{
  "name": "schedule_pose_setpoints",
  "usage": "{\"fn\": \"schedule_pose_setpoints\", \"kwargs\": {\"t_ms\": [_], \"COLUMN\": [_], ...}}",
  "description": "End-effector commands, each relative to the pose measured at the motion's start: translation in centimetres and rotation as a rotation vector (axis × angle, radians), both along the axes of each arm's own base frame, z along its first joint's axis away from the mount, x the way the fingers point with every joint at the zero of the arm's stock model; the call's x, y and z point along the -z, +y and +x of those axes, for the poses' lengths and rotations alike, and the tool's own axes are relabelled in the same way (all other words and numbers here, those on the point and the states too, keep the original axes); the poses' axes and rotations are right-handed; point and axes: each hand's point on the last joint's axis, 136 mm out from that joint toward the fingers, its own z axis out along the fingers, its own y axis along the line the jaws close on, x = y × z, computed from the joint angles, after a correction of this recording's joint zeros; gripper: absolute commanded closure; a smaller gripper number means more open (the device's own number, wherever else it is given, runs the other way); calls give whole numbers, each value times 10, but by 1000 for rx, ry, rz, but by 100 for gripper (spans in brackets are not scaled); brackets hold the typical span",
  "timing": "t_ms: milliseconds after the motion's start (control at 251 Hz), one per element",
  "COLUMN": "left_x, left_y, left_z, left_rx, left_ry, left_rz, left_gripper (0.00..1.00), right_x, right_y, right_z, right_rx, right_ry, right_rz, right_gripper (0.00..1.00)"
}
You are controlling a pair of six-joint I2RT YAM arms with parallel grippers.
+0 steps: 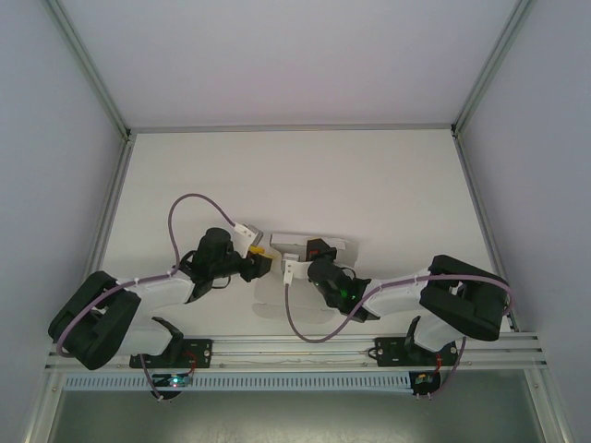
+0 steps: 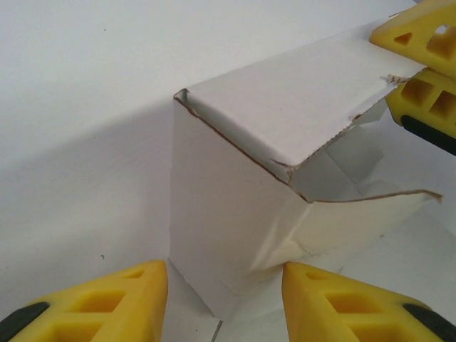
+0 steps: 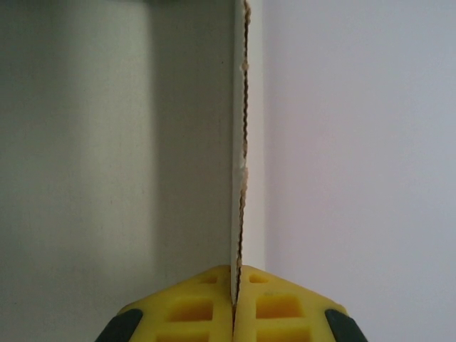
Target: Assemble paper box
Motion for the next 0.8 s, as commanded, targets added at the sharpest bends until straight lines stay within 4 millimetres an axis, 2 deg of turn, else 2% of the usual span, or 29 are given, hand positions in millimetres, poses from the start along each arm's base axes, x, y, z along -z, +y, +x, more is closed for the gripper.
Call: {"fn": "schedule_pose_setpoints", "kwargs": {"t_ms": [0, 176, 259, 395, 471, 646, 742, 798], "left_x": [-9, -9, -7, -4, -3, -4, -4, -4], "left_y": [-1, -5, -4, -8, -13, -26, -31, -31], "left_z": [15, 20, 22, 24, 25, 25, 29, 34], "left_rx": [-42, -70, -83, -79, -61, -18, -16, -36], "left_ry": [-106, -143, -148, -137, -130, -129, -128, -133], "left_rz": [14, 28, 43, 44, 38, 18, 18, 28], "left_gripper": [54, 51, 46, 46, 42, 41, 44, 52], "right_x": [8, 7, 8, 9, 10, 13, 16, 17], "right_y": [2, 3, 2, 2, 3, 2, 1, 0], "right_z": [-10, -13, -15, -16, -17, -16, -17, -17], "right_rx": [-23, -24, -22, -24, -23, -17, -13, -9], "right_ry": [22, 23, 29, 46, 54, 63, 75, 78], "right_rz": [4, 1, 1, 1, 4, -5, -11, -11], "right_gripper": [100, 100, 100, 100, 100, 100, 100, 100]}}
